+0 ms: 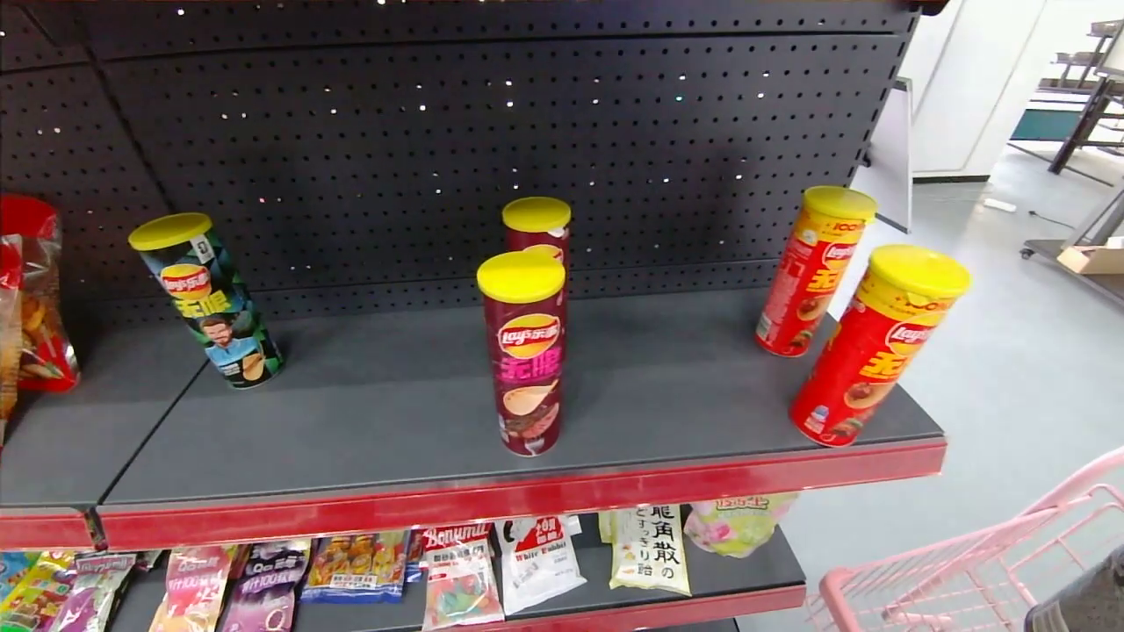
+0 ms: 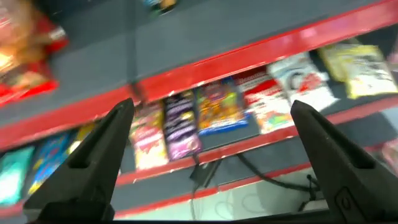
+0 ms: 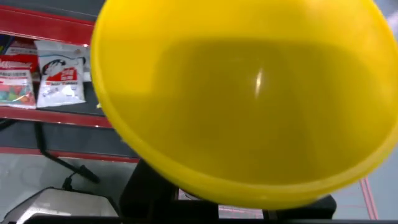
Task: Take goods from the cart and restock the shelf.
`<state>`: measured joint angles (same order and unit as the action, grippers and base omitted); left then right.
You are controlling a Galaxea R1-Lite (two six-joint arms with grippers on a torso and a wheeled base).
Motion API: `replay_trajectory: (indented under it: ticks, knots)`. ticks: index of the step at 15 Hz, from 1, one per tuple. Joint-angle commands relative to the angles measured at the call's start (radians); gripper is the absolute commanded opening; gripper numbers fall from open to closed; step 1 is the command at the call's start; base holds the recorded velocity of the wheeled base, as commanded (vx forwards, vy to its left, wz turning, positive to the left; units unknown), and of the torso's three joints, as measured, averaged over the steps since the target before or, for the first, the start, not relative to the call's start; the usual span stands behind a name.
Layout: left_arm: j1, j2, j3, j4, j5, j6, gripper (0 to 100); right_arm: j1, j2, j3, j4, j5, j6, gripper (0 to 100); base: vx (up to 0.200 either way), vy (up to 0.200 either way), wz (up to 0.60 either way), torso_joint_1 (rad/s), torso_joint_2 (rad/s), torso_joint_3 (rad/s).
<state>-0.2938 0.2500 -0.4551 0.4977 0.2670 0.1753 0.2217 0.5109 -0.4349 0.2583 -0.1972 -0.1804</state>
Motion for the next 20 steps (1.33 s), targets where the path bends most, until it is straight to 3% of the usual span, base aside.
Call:
replay_trajectory:
  ticks: [1,6,8,9,10,14,17,20]
  knots:
    - [0.001,0.018,-0.017,-0.002,0.009,0.000,100,-0.002,-0.072,0.028,-0.001,-0.005,-0.001,0,0.000,0.000,0.00,0.000,0.00,0.000]
    - [-0.002,0.000,0.007,-0.004,0.001,0.000,100,-0.004,-0.158,0.062,-0.002,-0.011,0.002,0,0.000,0.000,0.00,0.000,0.00,0.000]
    - [-0.011,-0.026,0.013,-0.002,0.000,0.024,100,-0.007,-0.169,0.065,0.001,-0.019,0.001,0,0.000,0.000,0.00,0.000,0.00,0.000]
    - [-0.011,-0.040,0.016,-0.002,0.000,0.062,100,-0.015,-0.167,0.067,0.001,-0.036,-0.001,0,0.000,0.000,0.00,0.000,0.00,0.000]
    - [-0.013,-0.048,0.023,-0.002,0.000,0.078,100,-0.018,-0.167,0.070,0.001,-0.039,-0.001,0,0.000,0.000,0.00,0.000,0.00,0.000]
    - [-0.013,-0.046,0.035,-0.005,0.001,0.081,100,-0.025,-0.166,0.079,0.001,-0.041,-0.001,0,-0.150,0.000,0.00,0.004,0.00,0.003]
    - [-0.013,-0.046,0.036,-0.005,0.000,0.081,100,-0.028,-0.166,0.088,0.001,-0.041,-0.002,0,0.000,0.000,0.00,0.000,0.00,0.000]
    - [-0.013,-0.043,0.038,-0.005,-0.002,0.078,100,-0.027,-0.161,0.093,0.001,-0.041,-0.001,0,0.000,0.200,0.00,0.001,0.00,0.005]
